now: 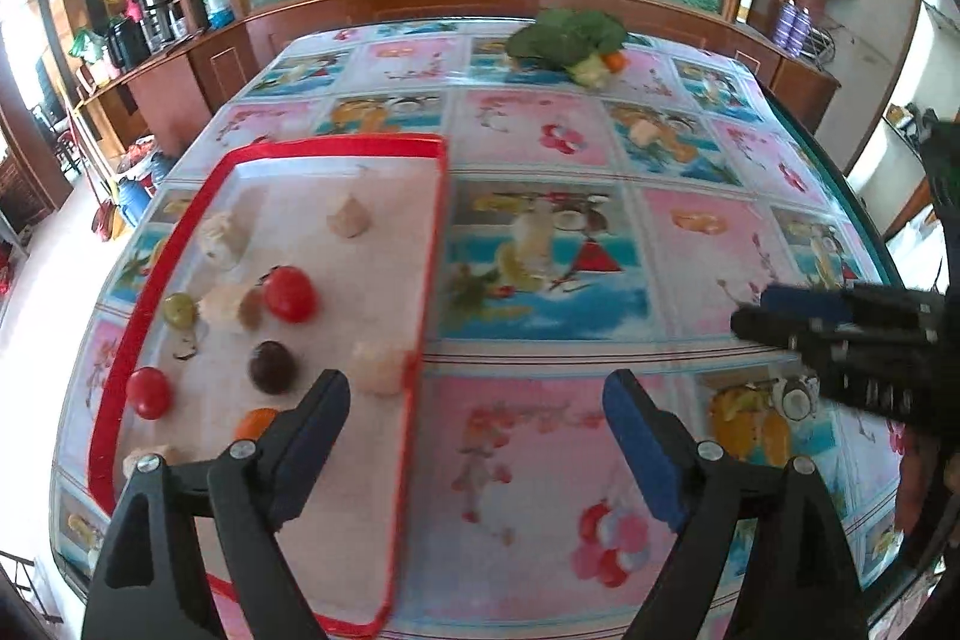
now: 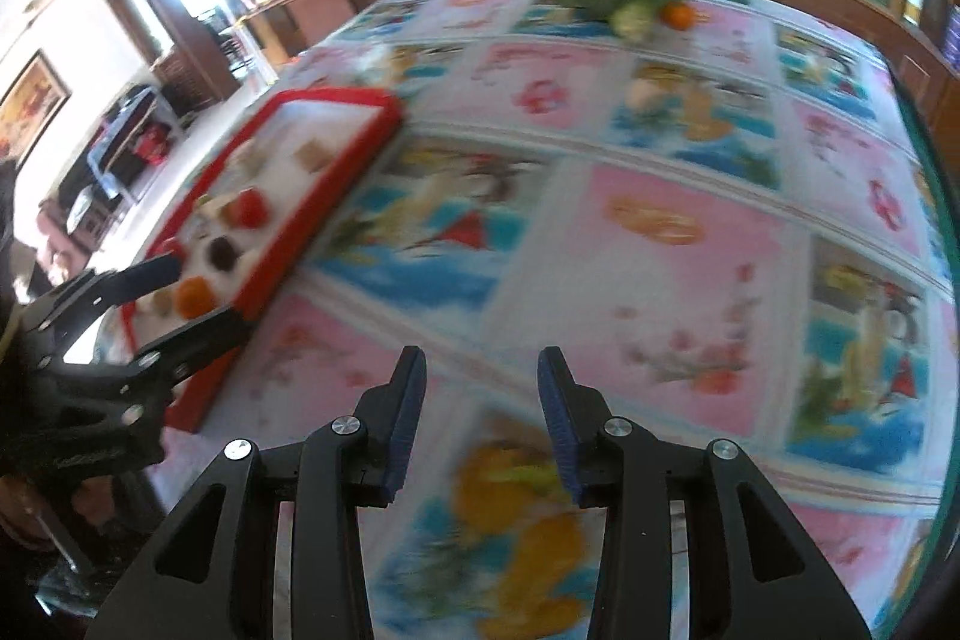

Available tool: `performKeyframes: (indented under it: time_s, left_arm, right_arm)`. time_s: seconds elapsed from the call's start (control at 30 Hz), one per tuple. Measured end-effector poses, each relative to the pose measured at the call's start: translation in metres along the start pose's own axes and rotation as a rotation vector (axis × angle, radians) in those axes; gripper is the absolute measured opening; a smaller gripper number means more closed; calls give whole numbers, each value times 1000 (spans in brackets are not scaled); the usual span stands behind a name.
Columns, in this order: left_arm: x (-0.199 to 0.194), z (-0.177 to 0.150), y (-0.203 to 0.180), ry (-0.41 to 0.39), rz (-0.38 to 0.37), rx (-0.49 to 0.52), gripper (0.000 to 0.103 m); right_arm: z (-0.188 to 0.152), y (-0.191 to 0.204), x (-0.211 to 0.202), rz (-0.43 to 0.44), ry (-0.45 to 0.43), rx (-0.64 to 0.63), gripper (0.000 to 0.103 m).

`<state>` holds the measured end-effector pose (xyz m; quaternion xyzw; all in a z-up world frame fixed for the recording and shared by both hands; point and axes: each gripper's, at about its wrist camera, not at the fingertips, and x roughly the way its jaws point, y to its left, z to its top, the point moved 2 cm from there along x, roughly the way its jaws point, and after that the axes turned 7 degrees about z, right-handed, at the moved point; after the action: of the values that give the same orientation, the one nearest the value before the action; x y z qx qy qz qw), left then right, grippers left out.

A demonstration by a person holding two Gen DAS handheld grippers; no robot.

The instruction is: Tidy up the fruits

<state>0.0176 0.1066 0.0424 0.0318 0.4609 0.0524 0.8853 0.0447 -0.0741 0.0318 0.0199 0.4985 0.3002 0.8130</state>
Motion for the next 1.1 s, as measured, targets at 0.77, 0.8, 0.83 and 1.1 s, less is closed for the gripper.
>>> performKeyframes:
  time_s: [0.77, 0.8, 0.83, 1.1]
  left_arm:
    - [-48, -96, 27, 90, 52, -302, 88]
    - [-52, -101, 34, 87, 74, -326, 88]
    - [-56, -106, 41, 86, 94, -347, 88]
    - [-62, -122, 79, 105, 174, -411, 92]
  right_arm:
    - [-26, 57, 6, 135, 61, -140, 52]
    - [-28, 67, 8, 144, 65, -159, 52]
    - [-31, 79, 11, 153, 74, -190, 52]
    - [-45, 127, 23, 120, 121, -276, 53]
